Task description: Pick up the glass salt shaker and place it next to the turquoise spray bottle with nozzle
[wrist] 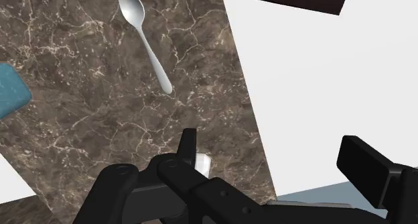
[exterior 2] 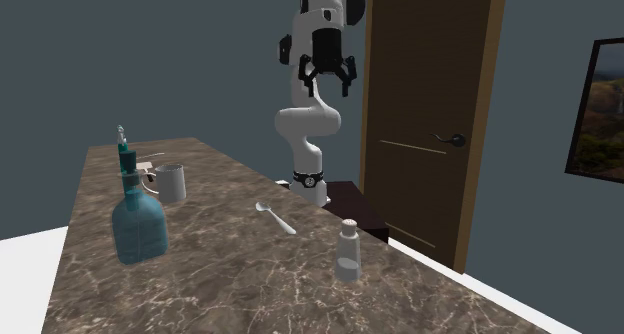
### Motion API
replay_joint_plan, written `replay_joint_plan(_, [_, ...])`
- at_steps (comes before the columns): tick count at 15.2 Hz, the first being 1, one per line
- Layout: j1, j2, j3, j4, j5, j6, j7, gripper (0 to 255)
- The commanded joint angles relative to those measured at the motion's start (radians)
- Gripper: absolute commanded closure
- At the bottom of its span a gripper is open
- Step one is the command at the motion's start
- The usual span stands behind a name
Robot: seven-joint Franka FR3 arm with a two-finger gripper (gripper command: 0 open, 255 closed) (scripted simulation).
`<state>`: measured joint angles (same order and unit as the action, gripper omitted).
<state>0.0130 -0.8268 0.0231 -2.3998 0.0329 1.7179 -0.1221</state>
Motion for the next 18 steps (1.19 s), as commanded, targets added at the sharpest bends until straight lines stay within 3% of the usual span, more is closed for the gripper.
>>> replay_joint_plan(1, [0.0, 0.0, 0.0, 0.0, 0.0, 0.0, 0.0, 0])
replay_joint_plan(9, [-0.013, 0.308, -0.003, 0.076, 0.013, 0.191, 0.017, 0])
replay_joint_plan(18, [-0.023, 0.673, -0.011, 0.258, 0.03, 0.327, 0.032, 0])
